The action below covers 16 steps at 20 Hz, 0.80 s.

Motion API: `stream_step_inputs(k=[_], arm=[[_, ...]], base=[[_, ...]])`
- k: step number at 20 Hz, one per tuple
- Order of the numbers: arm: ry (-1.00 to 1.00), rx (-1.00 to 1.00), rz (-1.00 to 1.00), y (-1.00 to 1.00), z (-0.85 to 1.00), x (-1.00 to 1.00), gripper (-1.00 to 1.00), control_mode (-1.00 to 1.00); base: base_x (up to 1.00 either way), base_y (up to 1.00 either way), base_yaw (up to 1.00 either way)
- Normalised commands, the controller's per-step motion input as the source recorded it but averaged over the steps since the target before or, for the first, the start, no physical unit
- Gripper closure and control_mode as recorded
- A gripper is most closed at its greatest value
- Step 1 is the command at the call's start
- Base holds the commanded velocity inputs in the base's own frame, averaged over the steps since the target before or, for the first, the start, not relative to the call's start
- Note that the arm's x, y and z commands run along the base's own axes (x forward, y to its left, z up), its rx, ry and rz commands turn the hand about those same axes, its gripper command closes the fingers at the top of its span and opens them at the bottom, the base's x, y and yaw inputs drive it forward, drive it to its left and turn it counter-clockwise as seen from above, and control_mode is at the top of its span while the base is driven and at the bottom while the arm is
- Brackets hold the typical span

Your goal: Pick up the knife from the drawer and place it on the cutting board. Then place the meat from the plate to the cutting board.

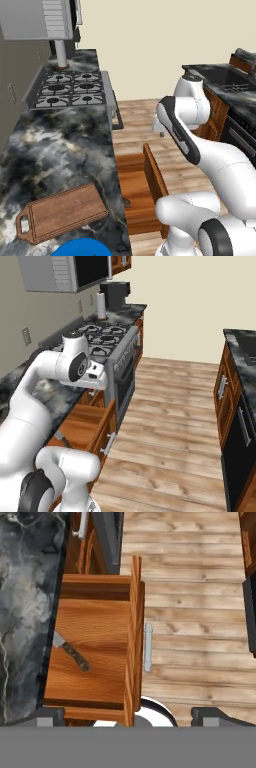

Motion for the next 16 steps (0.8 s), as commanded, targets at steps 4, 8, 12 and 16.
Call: stream_step_inputs(k=[4, 8, 12, 16], arm=[[0.04, 0.00, 0.00, 0.00, -0.83, 0.00, -1.00, -1.00], [0.00, 0.00, 0.00, 0.00, -0.79, 0.00, -1.00, -1.00], [0.01, 0.00, 0.00, 0.03, -0.77, 0.00, -1.00, -1.00], [0.00, 0.00, 0.00, 0.00, -0.65, 0.00, -1.00, -1.00]], base=[[0.00, 0.00, 0.00], [0.00, 0.00, 0.00], [0.00, 0.00, 0.00], [0.00, 0.00, 0.00]])
